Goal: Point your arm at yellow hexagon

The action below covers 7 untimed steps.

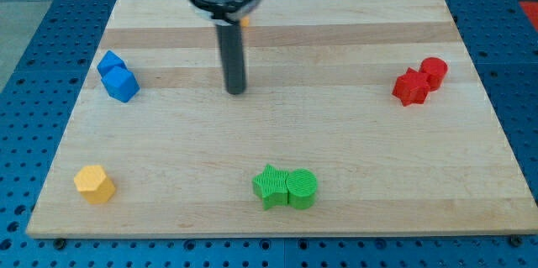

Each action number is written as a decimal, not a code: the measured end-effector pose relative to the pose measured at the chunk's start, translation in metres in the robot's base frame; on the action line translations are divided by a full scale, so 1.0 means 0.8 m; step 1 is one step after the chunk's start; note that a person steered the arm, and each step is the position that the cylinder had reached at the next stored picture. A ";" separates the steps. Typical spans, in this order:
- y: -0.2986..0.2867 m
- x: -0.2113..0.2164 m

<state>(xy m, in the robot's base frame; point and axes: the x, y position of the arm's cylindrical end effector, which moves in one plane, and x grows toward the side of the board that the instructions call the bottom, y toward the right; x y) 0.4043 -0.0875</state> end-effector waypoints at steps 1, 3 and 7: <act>-0.063 0.003; -0.078 0.082; -0.261 0.087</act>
<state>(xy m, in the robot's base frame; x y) 0.4738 -0.2963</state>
